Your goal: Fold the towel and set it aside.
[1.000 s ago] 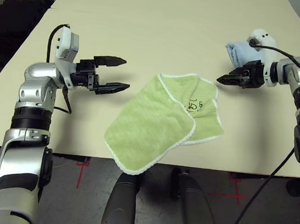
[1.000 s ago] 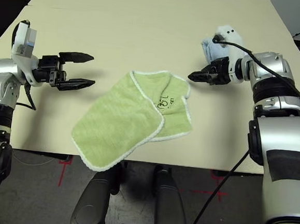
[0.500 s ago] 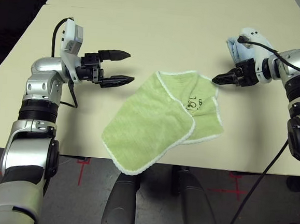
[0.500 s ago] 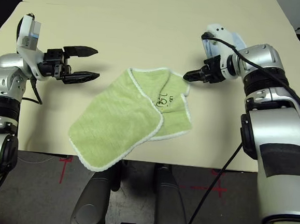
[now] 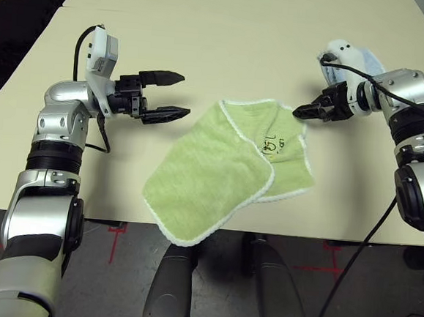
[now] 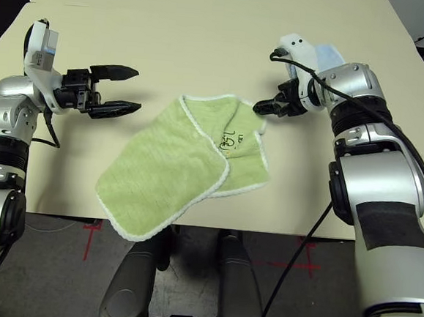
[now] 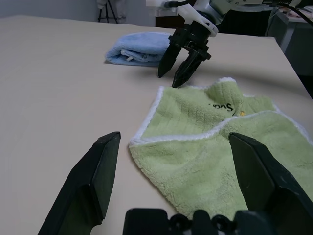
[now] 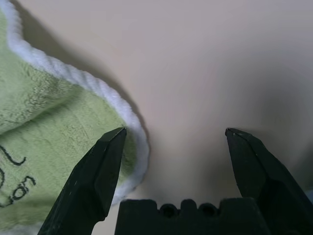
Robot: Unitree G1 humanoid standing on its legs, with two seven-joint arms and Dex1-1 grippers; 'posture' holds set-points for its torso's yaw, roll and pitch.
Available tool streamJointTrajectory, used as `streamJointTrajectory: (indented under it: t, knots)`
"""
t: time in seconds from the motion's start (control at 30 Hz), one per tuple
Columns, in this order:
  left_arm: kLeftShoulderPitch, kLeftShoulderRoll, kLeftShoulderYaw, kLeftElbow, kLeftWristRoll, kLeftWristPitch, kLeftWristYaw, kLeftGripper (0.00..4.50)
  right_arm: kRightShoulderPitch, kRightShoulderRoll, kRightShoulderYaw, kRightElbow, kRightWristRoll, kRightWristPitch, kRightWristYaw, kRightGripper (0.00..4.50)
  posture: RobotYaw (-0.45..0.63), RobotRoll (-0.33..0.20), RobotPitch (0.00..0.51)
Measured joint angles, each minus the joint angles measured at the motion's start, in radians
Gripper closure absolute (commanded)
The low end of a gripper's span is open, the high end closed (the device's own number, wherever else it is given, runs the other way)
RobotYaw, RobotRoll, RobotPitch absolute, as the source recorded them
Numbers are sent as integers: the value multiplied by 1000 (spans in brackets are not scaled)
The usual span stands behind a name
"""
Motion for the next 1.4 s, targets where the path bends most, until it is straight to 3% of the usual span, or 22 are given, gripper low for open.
streamJointTrajectory:
  t: [0.53,0.9,1.13,1.23,1.4]
  knots:
    - [0,1,0,0,2,1,0,0,46,-8,46,-99,-49,-17,57,44,72,0,319]
    - [-1,1,0,1,11,3,0,0,48,-8,51,-165,-37,106,179,44,65,0,322]
    - [-5,1,0,1,13,3,0,0,59,-9,63,-166,-52,44,162,78,70,0,328]
    - [-5,1,0,1,13,3,-1,0,66,-9,68,-166,-59,13,145,679,71,0,330]
    - [-5,1,0,1,15,3,-2,0,74,-10,73,-175,-80,-17,118,2470,71,0,331]
